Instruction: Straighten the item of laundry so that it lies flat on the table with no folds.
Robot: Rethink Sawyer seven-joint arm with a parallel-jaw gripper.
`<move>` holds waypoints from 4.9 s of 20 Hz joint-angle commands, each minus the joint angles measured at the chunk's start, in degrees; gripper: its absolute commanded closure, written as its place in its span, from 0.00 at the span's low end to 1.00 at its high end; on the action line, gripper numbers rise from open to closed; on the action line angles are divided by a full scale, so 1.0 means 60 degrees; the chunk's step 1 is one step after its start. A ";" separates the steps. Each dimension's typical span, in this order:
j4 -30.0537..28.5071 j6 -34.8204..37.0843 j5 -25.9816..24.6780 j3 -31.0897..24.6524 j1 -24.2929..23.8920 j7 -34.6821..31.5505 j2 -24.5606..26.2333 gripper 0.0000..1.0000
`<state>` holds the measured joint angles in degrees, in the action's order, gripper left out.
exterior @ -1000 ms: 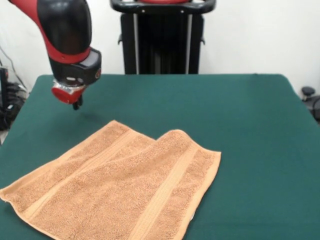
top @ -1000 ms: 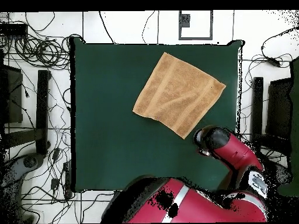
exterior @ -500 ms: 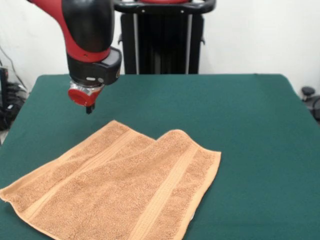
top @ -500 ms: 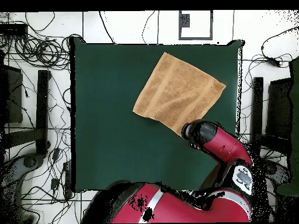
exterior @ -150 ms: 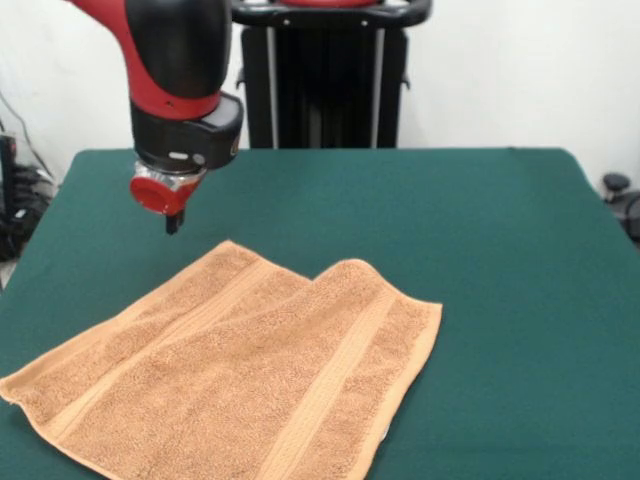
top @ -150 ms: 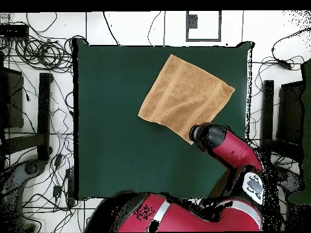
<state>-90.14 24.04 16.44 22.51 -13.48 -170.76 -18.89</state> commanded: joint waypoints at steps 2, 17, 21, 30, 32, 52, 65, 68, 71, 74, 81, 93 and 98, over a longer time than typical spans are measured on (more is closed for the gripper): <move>-0.0511 -0.1395 0.0367 -0.2131 -0.0537 -0.0613 0.0769 1.00; 0.0039 -0.0494 0.1241 -0.1881 0.0283 -0.1609 0.0989 1.00; 0.0014 -0.0425 0.1418 -0.1871 0.0301 -0.1469 0.0969 1.00; -0.0330 -0.1126 0.1305 -0.2468 -0.0338 -0.0797 0.0917 1.00; -0.0381 -0.1133 0.1240 -0.2592 -0.0473 -0.0677 0.0865 1.00; 0.1049 -0.2528 0.0717 -0.2555 -0.0526 -0.0267 0.2915 1.00; 0.1204 -0.1717 -0.0910 -0.2971 -0.1705 0.1098 0.2792 1.00; 0.1253 -0.1782 -0.1350 -0.3122 -0.2026 0.1310 0.2823 1.00; 0.1270 -0.1734 -0.1694 -0.3310 -0.2300 0.1411 0.2807 1.00; 0.1364 -0.1712 -0.2017 -0.3387 -0.2434 0.1343 0.2843 1.00; 0.1622 -0.1653 -0.2714 -0.3407 -0.2603 0.1255 0.2937 1.00; 0.1906 -0.0770 -0.3962 -0.2936 -0.2542 0.1220 0.2571 1.00; 0.2093 -0.0493 -0.4460 -0.2703 -0.2476 0.1194 0.2470 1.00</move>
<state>-79.71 34.83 0.07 4.30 -26.64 -170.76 -18.05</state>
